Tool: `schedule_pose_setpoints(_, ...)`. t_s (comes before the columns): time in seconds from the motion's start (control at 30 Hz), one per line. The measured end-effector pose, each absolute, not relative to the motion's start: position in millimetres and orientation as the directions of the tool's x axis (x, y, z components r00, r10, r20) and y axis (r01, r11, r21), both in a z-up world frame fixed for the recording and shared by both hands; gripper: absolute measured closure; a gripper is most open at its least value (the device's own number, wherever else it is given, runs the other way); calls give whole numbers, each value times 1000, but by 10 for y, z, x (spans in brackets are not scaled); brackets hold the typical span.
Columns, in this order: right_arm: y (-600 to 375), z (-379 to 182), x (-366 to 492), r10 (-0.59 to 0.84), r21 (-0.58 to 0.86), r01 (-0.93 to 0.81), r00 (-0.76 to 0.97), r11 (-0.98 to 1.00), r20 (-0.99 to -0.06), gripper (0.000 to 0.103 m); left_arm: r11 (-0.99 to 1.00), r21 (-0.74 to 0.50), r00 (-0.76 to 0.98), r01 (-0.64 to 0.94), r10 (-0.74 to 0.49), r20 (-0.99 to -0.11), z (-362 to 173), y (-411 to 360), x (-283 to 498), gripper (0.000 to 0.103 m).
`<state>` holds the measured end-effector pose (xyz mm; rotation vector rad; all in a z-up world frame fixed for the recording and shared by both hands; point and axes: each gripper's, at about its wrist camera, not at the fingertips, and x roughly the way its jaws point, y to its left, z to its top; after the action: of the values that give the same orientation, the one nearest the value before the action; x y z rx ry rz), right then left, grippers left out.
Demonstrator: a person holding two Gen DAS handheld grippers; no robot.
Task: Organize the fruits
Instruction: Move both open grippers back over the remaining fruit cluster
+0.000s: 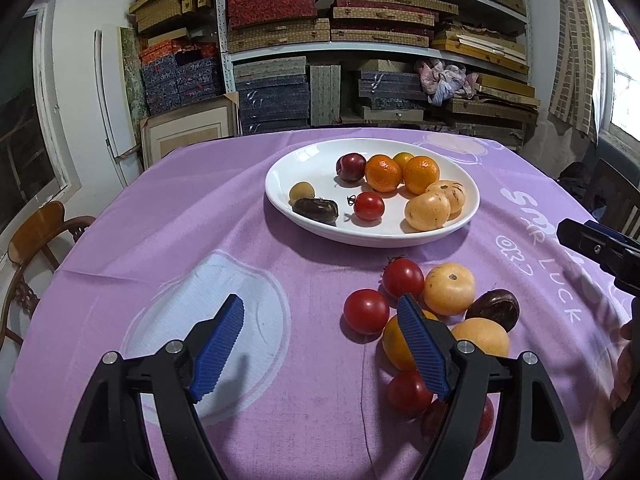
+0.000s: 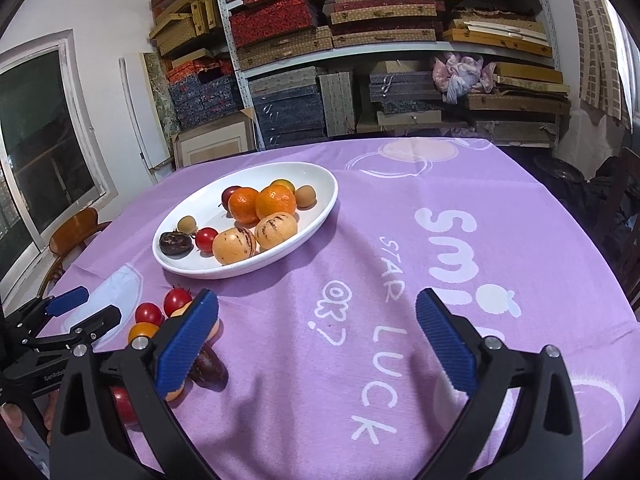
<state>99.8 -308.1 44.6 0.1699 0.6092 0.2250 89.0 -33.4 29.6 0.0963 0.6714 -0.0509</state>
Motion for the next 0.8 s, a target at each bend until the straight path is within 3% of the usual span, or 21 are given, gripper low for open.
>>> schedule_pose_setpoints(0.17, -3073, 453, 988, 253, 220, -155, 801, 963, -543, 5, 995, 52, 769, 85, -33, -639, 285, -259, 910, 17)
schedule_pose_setpoints(0.43, -3164, 425, 1023, 255, 256, -130, 792, 958, -554, 4, 982, -163, 650, 94, -185, -737, 115, 74, 1101, 17)
schedule_pose_setpoints(0.8, -3254, 412, 1048, 264, 294, -110, 786, 949, -559, 4, 995, -49, 674, 90, -97, -733, 180, -133, 1228, 17)
